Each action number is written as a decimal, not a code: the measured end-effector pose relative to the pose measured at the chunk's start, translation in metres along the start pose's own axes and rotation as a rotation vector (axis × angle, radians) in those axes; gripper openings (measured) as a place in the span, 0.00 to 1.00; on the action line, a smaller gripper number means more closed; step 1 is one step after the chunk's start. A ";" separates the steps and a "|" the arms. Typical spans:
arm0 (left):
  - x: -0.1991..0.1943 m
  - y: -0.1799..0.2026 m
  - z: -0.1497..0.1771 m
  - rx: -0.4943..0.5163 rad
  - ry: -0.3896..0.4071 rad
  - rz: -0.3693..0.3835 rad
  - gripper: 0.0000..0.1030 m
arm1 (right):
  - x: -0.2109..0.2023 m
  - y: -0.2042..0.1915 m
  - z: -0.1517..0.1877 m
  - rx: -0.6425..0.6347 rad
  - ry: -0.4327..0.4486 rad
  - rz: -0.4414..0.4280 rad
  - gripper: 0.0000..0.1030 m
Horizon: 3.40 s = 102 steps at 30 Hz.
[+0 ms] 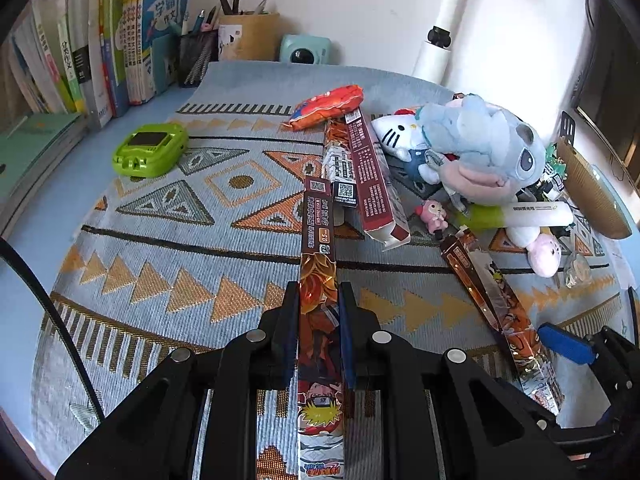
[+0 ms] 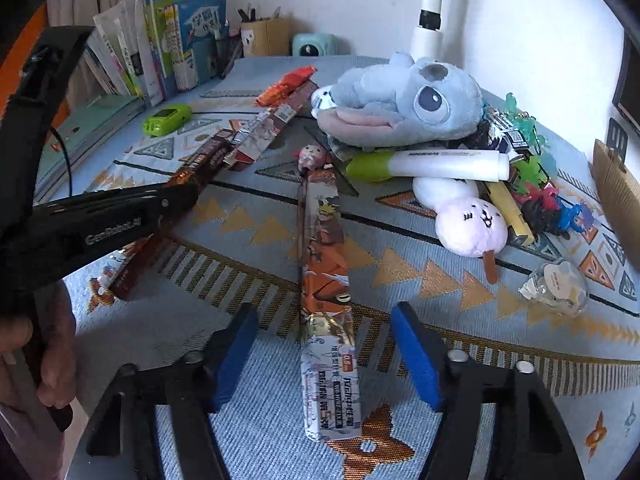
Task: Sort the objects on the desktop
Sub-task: 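Grasp a long orange snack stick with each gripper and lift them, then carry both snack sticks to the gold bowl and open both grippers, then move the left gripper back to the pile and grasp a snack box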
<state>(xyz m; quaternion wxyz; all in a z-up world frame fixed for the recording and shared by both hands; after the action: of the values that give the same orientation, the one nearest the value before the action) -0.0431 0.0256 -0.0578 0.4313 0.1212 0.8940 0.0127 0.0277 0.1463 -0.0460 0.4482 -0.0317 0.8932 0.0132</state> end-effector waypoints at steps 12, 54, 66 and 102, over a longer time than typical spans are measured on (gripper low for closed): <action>0.001 0.003 -0.001 0.028 0.006 -0.042 0.15 | -0.023 -0.006 0.018 0.101 0.026 -0.287 0.17; -0.004 0.418 -0.128 0.291 0.037 0.670 0.15 | -0.144 0.438 0.020 1.054 0.356 0.101 0.17; 0.067 0.452 -0.132 0.036 -0.192 0.803 0.32 | -0.151 0.456 0.026 1.104 0.402 0.203 0.34; 0.001 0.001 -0.042 -0.299 0.047 0.244 0.33 | -0.081 0.281 0.055 0.792 0.334 0.105 0.69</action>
<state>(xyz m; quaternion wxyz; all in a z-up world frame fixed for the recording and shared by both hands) -0.0763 0.0307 -0.0318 0.4188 0.1627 0.8706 0.2003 0.1008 0.4335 -0.0159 0.2736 0.1863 0.8902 -0.3131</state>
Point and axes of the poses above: each gripper's, at about its wrist camera, not at the fingertips, and x roughly the way its jaws point, y to its right, z to its underside, the point moved 9 cm from there along x, roughly the way its jaws point
